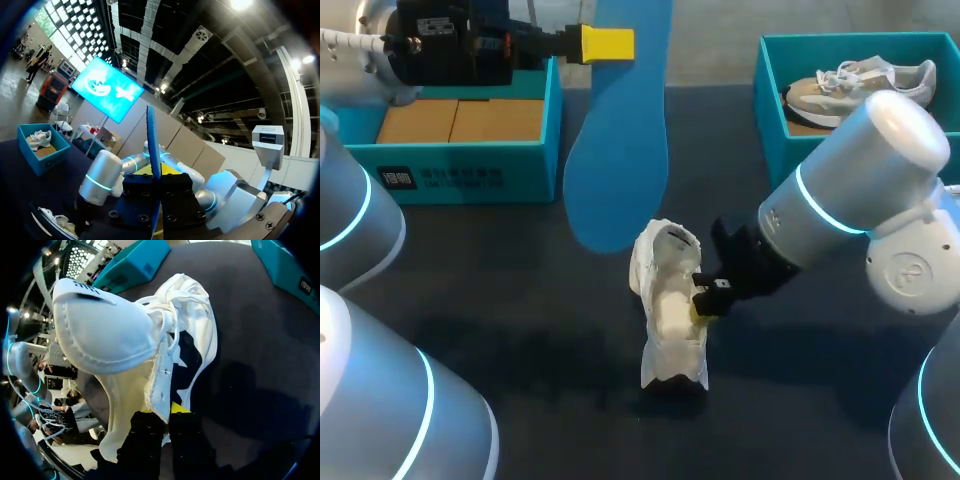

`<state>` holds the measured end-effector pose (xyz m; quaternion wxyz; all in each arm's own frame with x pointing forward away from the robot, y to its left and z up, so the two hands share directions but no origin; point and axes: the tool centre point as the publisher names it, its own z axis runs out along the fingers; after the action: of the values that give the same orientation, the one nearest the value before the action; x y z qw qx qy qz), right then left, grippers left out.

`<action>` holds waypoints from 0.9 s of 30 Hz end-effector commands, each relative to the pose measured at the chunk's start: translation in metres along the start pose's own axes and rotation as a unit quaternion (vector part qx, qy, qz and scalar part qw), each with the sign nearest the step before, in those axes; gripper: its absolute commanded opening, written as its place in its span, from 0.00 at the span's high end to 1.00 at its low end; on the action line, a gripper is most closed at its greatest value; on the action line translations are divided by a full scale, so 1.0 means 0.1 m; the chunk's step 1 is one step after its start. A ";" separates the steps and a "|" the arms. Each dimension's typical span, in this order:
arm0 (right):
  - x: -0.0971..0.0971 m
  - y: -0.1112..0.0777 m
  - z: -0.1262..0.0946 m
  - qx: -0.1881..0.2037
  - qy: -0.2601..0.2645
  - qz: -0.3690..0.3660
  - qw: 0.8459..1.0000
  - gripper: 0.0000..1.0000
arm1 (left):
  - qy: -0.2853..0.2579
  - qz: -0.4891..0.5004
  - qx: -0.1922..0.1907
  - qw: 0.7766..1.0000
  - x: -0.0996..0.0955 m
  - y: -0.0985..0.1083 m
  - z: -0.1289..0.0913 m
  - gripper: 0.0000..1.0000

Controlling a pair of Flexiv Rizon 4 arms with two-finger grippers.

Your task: Take the shoe out of the shoebox, open the shoe tongue, remove and reinsert the insole, then place the shoe into the shoebox

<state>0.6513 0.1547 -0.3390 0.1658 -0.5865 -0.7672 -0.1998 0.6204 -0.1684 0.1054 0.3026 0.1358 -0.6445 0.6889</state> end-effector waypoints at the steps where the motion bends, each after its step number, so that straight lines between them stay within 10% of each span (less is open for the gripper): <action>1: -0.03 0.05 0.14 0.004 0.011 0.001 1.000 1.00 | 0.001 0.000 0.000 1.000 -0.01 0.00 0.02 1.00; 27: -0.18 -0.02 0.40 -0.002 0.036 0.027 0.999 1.00 | 0.001 0.000 0.000 1.000 -0.01 0.00 0.02 1.00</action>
<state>0.6579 0.1574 -0.3782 0.2022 -0.5970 -0.7464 -0.2137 0.6205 -0.1684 0.1054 0.3026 0.1357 -0.6445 0.6889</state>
